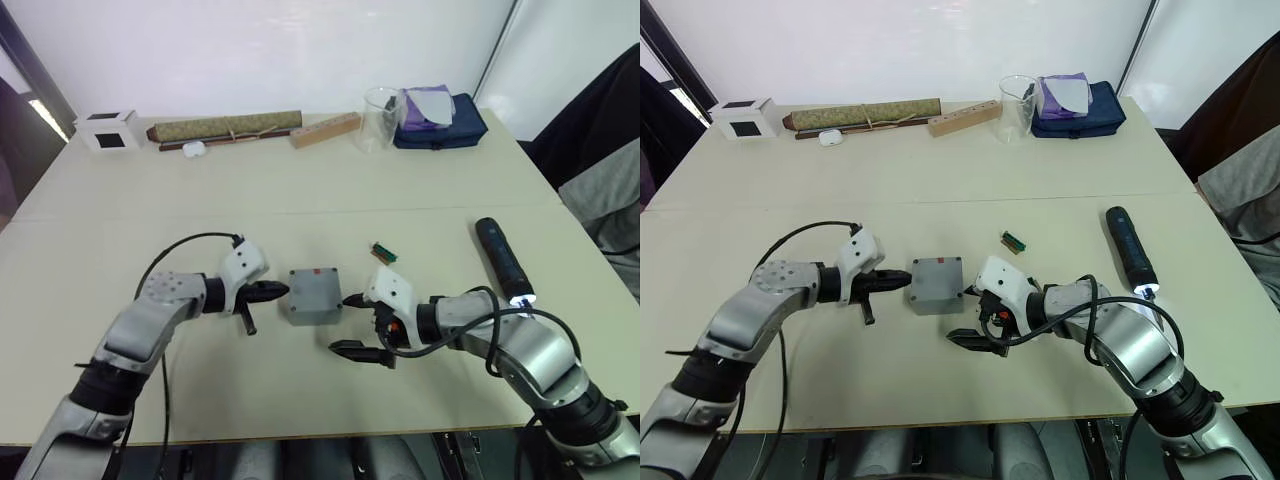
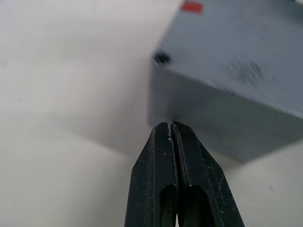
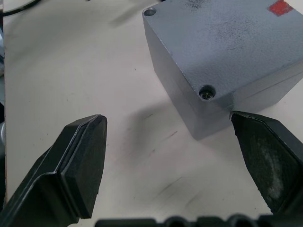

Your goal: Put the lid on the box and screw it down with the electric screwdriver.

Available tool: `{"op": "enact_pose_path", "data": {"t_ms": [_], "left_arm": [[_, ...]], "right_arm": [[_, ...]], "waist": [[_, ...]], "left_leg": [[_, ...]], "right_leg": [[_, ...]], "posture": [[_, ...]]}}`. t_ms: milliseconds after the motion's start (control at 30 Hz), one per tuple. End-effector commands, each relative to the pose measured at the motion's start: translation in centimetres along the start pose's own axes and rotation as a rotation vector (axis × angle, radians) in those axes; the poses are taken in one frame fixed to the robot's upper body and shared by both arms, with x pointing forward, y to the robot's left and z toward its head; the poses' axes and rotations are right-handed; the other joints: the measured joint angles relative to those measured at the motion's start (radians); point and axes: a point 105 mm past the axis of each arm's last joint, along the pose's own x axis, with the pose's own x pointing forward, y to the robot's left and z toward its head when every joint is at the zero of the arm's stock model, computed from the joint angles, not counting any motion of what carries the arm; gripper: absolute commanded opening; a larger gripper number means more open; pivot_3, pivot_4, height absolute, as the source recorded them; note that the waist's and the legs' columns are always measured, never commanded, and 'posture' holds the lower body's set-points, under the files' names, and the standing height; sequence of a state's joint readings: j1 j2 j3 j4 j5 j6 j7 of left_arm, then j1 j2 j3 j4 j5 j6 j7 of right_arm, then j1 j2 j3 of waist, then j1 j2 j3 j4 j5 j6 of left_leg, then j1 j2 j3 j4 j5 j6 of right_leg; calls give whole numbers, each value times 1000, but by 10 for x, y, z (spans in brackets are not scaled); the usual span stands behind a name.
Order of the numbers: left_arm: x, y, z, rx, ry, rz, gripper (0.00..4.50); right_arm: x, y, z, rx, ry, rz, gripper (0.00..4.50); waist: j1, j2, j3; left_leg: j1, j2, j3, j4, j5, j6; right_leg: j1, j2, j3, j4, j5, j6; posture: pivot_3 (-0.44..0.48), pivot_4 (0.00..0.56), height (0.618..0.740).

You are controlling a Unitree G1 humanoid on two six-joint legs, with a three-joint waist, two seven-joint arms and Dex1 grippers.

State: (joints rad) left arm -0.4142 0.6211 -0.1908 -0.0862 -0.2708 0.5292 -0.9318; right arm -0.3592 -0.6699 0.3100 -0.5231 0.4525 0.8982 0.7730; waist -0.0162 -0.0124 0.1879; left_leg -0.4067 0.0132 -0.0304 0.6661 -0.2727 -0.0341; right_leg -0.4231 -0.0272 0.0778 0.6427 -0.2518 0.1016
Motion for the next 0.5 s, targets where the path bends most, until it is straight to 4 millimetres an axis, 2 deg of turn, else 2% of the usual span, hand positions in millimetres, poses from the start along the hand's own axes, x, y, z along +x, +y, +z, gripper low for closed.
{"op": "enact_pose_path", "data": {"t_ms": [33,200,300,400,500], "left_arm": [[11,1,12,51,-42,-27,0],[13,18,14,80,-39,12,0],[-5,36,1,85,19,66,0],[-22,32,-12,66,78,40,0],[-34,15,-23,37,123,-21,0]], "right_arm": [[3,14,17,-10,-60,60,4467],[1,19,18,16,-65,60,4467],[-12,7,21,-28,-47,-5,4467],[-22,-16,20,-95,-7,-97,4467],[-21,-32,18,-125,10,-125,4467]], "waist": [[0,0,0],[0,0,0],[-4,0,0],[-12,0,0],[-17,0,0]], "left_leg": [[0,0,0,0,0,0],[0,0,-1,0,0,0],[0,0,-1,0,0,0],[0,0,0,0,0,0],[0,1,0,0,0,0]], "right_leg": [[-1,0,0,1,0,0],[-1,1,0,4,0,0],[-2,1,0,4,0,0],[-3,1,0,4,0,0],[-3,1,0,5,-1,-1]], "posture": [[0,150,740],[0,150,740],[0,150,740],[0,150,740],[0,150,740]]}}
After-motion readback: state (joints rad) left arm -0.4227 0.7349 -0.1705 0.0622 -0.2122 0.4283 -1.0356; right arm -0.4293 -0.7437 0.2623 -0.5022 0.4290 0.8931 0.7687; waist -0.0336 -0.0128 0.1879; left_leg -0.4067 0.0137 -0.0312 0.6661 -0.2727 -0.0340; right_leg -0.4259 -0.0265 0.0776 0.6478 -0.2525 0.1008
